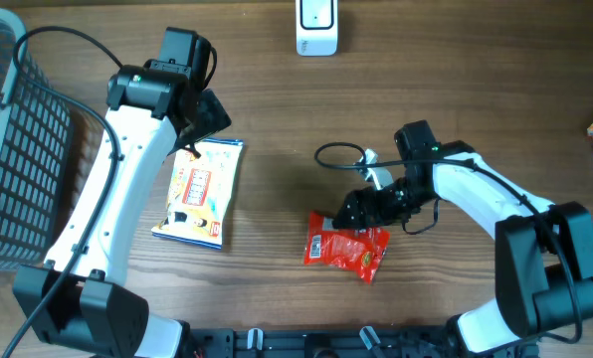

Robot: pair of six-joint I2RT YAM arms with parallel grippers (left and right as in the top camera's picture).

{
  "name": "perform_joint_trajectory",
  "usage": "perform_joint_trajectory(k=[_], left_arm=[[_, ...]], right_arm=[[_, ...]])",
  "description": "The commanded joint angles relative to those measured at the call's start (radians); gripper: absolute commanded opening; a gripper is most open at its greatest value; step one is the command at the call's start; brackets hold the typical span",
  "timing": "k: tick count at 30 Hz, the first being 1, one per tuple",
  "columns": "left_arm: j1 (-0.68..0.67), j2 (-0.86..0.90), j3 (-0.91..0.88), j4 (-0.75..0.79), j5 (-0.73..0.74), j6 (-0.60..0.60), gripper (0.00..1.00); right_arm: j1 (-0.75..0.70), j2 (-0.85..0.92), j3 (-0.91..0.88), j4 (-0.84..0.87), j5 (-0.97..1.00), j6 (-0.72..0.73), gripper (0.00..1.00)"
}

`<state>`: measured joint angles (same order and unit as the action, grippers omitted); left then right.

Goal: Scan the item barcode

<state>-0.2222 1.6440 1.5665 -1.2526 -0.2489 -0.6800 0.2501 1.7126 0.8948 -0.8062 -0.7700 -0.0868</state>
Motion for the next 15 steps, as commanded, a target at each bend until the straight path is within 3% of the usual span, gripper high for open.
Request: perform_joint_trajectory(k=[1,10,14,15], left_arm=[[0.001,0.006,0.001,0.000,-0.002,-0.017,1.00],[0.001,0.006,0.001,0.000,-0.002,-0.017,1.00],[0.001,0.006,0.001,0.000,-0.002,-0.017,1.00],[0.001,0.006,0.001,0.000,-0.002,-0.016,1.00]], right_arm=[[0.028,-0.007,-0.039,-0.006,0.071,0.113,0.97],[0.126,-0.007,-0.137,0.007,0.054,0.213,0.93],[0.134,-0.007,-0.137,0.010,0.052,0.190,0.95],[0.134,-0.007,-0.137,0.013,0.055,0.192,0.88]])
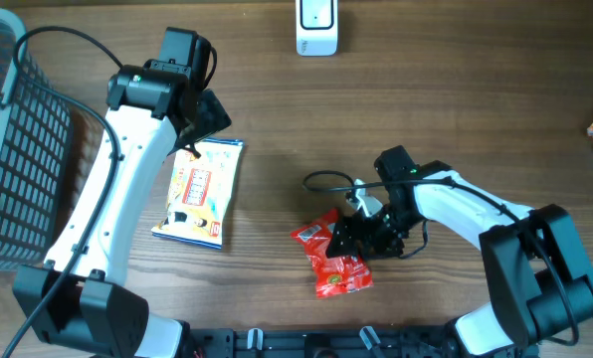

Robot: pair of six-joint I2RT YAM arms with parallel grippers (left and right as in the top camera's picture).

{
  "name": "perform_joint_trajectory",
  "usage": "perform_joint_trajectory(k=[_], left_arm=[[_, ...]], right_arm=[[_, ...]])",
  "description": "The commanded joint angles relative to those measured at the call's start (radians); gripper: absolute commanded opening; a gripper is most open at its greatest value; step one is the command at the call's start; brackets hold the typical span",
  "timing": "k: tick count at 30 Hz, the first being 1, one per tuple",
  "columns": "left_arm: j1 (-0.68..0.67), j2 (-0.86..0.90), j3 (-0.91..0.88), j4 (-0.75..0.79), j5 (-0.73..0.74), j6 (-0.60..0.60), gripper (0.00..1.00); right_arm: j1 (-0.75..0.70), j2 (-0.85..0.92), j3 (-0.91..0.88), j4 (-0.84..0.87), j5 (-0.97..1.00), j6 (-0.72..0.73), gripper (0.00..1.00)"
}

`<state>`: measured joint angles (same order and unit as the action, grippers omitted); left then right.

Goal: Scan the item barcode

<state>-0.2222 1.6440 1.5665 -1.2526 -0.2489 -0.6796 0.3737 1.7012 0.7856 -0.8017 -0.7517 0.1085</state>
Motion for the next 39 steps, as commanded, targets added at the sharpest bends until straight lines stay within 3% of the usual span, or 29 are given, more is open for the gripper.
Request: perform_joint_trajectory(k=[1,9,17,24,25,26,27,28,29,30,35,39], left_arm=[[0.001,0.006,0.001,0.001,-0.002,-0.017,1.00],[0.001,0.006,0.001,0.000,-0.002,-0.017,1.00],[0.001,0.006,0.001,0.000,-0.002,-0.017,1.00],[0.001,0.006,0.001,0.001,-0.002,-0.017,1.00],[0.001,0.006,0.001,0.001,-0.002,-0.017,1.00],[0.001,0.006,0.001,0.001,-0.002,-0.017,1.00],[0.001,0.006,0.001,0.001,-0.002,-0.017,1.00],[0.001,0.006,0.001,0.000,-0.002,-0.017,1.00],[0.001,0.006,0.001,0.001,-0.002,-0.017,1.00],[0.001,0.006,0.001,0.000,-0.002,-0.017,1.00],[0.001,0.006,0.001,0.000,-0.002,-0.017,1.00],[0.001,0.006,0.001,0.000,-0.002,-0.017,1.00]], right_arm=[[0.010,0.005,-0.028,0.023,0.037,0.010,0.73],[0.009,0.005,-0.027,0.265,0.055,0.284,0.08],[-0.127,0.004,0.094,0.303,0.137,0.363,0.04],[-0.316,0.004,0.231,0.103,0.202,0.246,0.04],[-0.314,0.004,0.230,0.092,0.201,0.232,0.06],[-0.308,0.004,0.230,0.082,0.204,0.227,0.15],[-0.301,0.004,0.229,0.077,0.206,0.227,0.34],[-0.297,0.004,0.229,0.077,0.205,0.229,0.65],[-0.296,0.004,0.229,0.079,0.205,0.236,0.89],[-0.296,0.004,0.229,0.079,0.205,0.254,1.00],[-0.296,0.004,0.187,0.091,0.205,0.288,1.00],[-0.296,0.005,0.070,0.248,0.148,0.351,1.00]])
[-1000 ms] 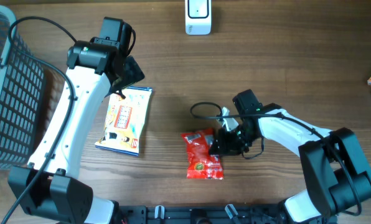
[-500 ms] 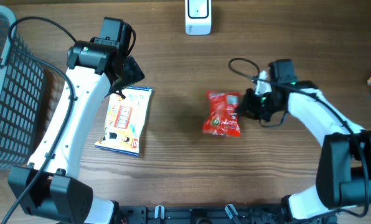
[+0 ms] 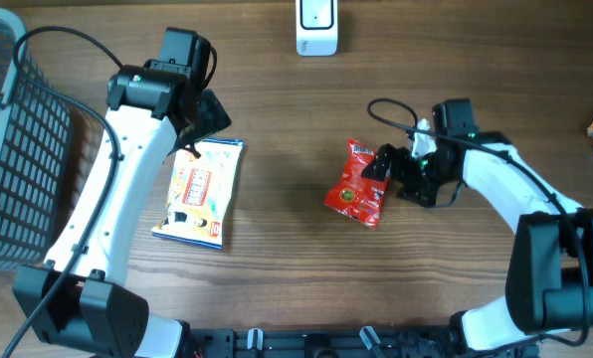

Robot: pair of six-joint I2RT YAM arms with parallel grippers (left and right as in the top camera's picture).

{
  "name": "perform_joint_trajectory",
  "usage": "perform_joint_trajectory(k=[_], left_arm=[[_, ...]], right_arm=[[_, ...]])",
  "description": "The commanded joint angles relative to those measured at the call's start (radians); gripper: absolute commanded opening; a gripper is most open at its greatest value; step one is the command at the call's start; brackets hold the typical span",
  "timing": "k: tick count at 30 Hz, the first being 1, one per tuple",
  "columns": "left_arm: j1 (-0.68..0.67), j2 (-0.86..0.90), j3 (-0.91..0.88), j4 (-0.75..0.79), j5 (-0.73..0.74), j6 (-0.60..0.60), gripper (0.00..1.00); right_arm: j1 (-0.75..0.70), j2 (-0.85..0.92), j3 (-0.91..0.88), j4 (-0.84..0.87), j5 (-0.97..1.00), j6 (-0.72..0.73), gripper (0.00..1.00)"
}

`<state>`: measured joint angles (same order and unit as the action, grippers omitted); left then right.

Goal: Scan the item barcode

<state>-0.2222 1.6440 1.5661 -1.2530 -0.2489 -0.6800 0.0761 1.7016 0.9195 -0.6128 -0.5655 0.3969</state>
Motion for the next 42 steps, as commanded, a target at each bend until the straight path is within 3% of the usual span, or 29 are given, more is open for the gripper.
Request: perform_joint_trajectory(k=[1,6,12,13,16,17,20,23,28,34,38,42], left_arm=[[0.001,0.006,0.001,0.001,-0.002,-0.017,1.00],[0.001,0.006,0.001,0.001,-0.002,-0.017,1.00],[0.001,0.006,0.001,0.001,-0.002,-0.017,1.00],[0.001,0.006,0.001,0.001,-0.002,-0.017,1.00],[0.001,0.006,0.001,0.001,-0.002,-0.017,1.00],[0.001,0.006,0.001,0.001,-0.002,-0.017,1.00],[0.001,0.006,0.001,0.001,-0.002,-0.017,1.00],[0.001,0.006,0.001,0.001,-0.002,-0.017,1.00],[0.001,0.006,0.001,0.001,-0.002,-0.017,1.00],[0.001,0.006,0.001,0.001,-0.002,-0.016,1.00],[0.001,0.006,0.001,0.001,-0.002,-0.017,1.00],[0.001,0.006,0.001,0.001,-0.002,-0.017,1.00]], right_arm=[[0.003,0.004,-0.086,0.104,-0.038,0.103,1.00],[0.037,0.005,-0.159,0.288,-0.038,0.233,1.00],[0.154,0.044,-0.163,0.343,0.100,0.413,0.99],[0.161,0.055,-0.163,0.350,0.113,0.430,0.93],[0.160,0.074,-0.163,0.360,0.113,0.448,0.43],[0.160,0.075,-0.163,0.362,0.117,0.449,0.33],[0.160,0.075,-0.163,0.365,0.129,0.447,0.15],[0.160,0.075,-0.163,0.363,0.132,0.439,0.04],[0.160,0.074,-0.161,0.366,0.088,0.384,0.04],[0.160,0.004,-0.098,0.296,0.052,0.152,0.04],[0.174,-0.060,0.032,0.073,0.421,0.099,0.04],[0.209,-0.063,0.142,0.006,0.688,0.099,0.04]])
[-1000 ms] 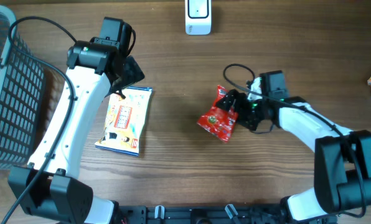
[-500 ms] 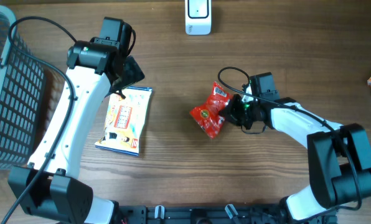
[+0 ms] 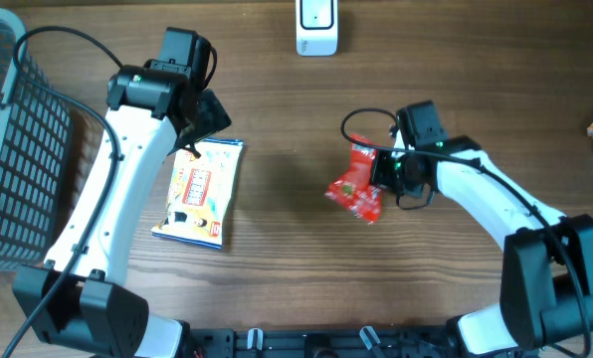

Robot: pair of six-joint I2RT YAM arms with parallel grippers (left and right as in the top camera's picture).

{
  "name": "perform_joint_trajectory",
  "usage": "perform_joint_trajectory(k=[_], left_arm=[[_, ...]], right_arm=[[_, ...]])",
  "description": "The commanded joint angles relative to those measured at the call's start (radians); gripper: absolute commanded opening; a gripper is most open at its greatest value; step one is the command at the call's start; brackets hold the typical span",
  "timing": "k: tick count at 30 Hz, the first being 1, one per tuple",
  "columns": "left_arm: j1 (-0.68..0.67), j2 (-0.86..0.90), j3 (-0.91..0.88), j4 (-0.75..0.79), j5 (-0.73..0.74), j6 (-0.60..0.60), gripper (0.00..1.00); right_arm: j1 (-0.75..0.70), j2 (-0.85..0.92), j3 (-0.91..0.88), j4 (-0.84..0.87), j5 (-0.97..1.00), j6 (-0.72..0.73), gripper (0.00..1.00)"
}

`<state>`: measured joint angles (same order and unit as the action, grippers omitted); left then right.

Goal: Scan the item barcode

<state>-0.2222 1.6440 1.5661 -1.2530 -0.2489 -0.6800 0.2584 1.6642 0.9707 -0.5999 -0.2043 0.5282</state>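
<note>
A red snack packet [image 3: 357, 184] hangs tilted near the table's middle, with my right gripper [image 3: 381, 171] shut on its right edge. The white barcode scanner [image 3: 316, 27] stands at the far edge, well beyond the packet. My left gripper [image 3: 199, 139] hovers over the top edge of a flat white and yellow packet [image 3: 201, 191] at left; the arm hides its fingers, so their state is unclear.
A dark wire basket [image 3: 13, 149] sits at the left edge. Small coloured boxes lie at the far right edge. A black cable loops above the right wrist.
My right gripper has shifted left and turned, and the red packet now hangs more edge-on and slightly nearer the scanner's line. The left arm has not moved.
The red packet lay flat near the front with my right gripper at its top edge. Then the packet was skewed and dragged left under the gripper. Later it was lifted further back and right, and now it is held tilted mid-table.
</note>
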Motion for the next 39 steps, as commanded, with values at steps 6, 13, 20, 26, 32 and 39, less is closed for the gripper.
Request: perform_joint_trajectory(k=[6,13,20,26,32,39], left_arm=[[0.001,0.006,0.001,0.001,-0.002,-0.017,1.00],[0.001,0.006,0.001,0.001,-0.002,-0.017,1.00],[0.001,0.006,0.001,0.001,-0.002,-0.017,1.00],[0.001,0.006,0.001,0.001,-0.002,-0.017,1.00],[0.001,0.006,0.001,0.001,-0.002,-0.017,1.00],[0.001,0.006,0.001,0.001,-0.002,-0.017,1.00]], right_arm=[[0.102,-0.024,0.199,0.105,0.684,-0.145,0.04],[0.137,0.034,0.203,0.659,0.945,-0.512,0.04],[0.138,0.275,0.203,1.065,1.022,-0.900,0.04],[0.209,0.331,0.203,0.694,1.133,-0.582,0.04],[0.333,0.331,0.203,0.415,0.895,-0.493,0.04],[0.353,0.280,0.204,0.214,0.603,-0.386,0.97]])
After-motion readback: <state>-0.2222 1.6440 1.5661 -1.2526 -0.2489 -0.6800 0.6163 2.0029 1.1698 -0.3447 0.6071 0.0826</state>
